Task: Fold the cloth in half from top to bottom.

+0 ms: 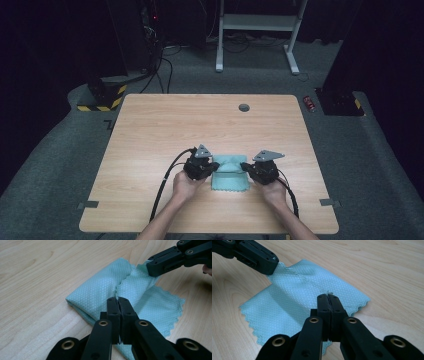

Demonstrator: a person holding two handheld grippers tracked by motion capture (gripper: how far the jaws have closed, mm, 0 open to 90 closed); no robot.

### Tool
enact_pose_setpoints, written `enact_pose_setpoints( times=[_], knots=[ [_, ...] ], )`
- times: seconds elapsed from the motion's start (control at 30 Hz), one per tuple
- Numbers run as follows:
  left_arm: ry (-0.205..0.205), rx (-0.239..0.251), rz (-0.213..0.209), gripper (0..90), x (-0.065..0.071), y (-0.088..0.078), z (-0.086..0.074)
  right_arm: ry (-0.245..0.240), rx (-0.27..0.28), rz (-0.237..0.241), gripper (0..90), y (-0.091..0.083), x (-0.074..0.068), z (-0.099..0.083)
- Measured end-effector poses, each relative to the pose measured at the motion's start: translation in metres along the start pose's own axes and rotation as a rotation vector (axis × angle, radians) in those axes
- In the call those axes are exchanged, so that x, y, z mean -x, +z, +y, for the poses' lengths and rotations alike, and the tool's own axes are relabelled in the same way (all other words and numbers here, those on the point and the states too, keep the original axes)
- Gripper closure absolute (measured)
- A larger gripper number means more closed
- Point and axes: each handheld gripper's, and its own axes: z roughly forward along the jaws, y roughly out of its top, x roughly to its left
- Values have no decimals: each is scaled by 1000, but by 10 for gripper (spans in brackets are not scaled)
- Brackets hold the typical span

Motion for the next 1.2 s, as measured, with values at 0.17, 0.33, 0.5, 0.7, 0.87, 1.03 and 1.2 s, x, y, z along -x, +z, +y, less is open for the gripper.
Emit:
enact_pose_setpoints(
  times=[0.17,0.33,0.5,0.7,0.87,1.03,1.2],
  knots=[
    [-5,2,-12,882,2,-2,-5,-4,7,9,894,-3,-4,-5],
    [3,-7,-17,880,5,-3,-10,-3,-3,19,892,-4,-9,-13],
    [-4,-17,-23,868,8,-1,-17,0,-24,31,882,0,-11,-20],
    [-14,5,-50,777,13,-10,-19,18,13,49,769,-11,-11,-19],
    [-35,54,-65,740,11,-21,-10,40,72,45,769,-24,-6,-8],
    [-92,53,-15,723,4,-15,1,59,38,-10,777,-14,0,3],
    [-126,-10,30,696,-2,3,4,83,-17,-38,778,5,5,8]
  ],
)
